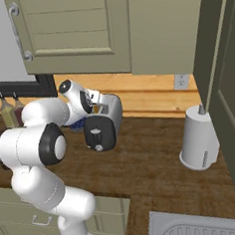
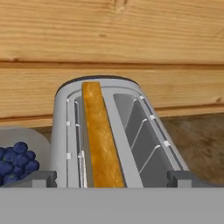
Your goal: Start the toaster. Once the lever pops up, take the bread to the plate on the dining counter.
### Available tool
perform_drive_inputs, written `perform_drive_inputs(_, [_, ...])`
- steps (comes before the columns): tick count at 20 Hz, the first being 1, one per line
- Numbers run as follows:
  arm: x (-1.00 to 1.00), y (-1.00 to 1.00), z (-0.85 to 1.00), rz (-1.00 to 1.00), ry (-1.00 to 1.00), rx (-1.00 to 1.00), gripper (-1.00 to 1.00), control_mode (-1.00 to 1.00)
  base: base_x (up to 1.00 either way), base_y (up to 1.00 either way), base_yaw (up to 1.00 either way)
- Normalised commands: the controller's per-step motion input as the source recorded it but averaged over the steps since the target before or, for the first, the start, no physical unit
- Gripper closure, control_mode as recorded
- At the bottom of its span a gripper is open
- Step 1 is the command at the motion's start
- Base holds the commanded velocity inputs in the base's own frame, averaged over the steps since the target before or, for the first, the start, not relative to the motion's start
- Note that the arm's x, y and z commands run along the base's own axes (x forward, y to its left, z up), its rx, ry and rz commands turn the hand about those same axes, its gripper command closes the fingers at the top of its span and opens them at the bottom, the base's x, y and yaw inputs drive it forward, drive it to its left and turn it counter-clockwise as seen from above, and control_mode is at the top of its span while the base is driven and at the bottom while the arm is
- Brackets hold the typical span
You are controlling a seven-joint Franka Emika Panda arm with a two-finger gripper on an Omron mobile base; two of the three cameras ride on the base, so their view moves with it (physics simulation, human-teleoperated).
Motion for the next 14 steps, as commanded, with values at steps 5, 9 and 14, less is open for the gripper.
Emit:
perform_drive_inputs(5, [0.10,0.00,-0.13,0.02,0.00,0.00,-1.00,-1.00,0.00,0.00,0.00])
perform_drive_inputs(9, [0.08,0.00,-0.04,0.01,0.00,0.00,-1.00,-1.00,0.00,0.00,0.00])
perform_drive_inputs(14, [0.00,0.00,-0.03,0.01,0.00,0.00,-1.00,-1.00,0.00,0.00,0.00])
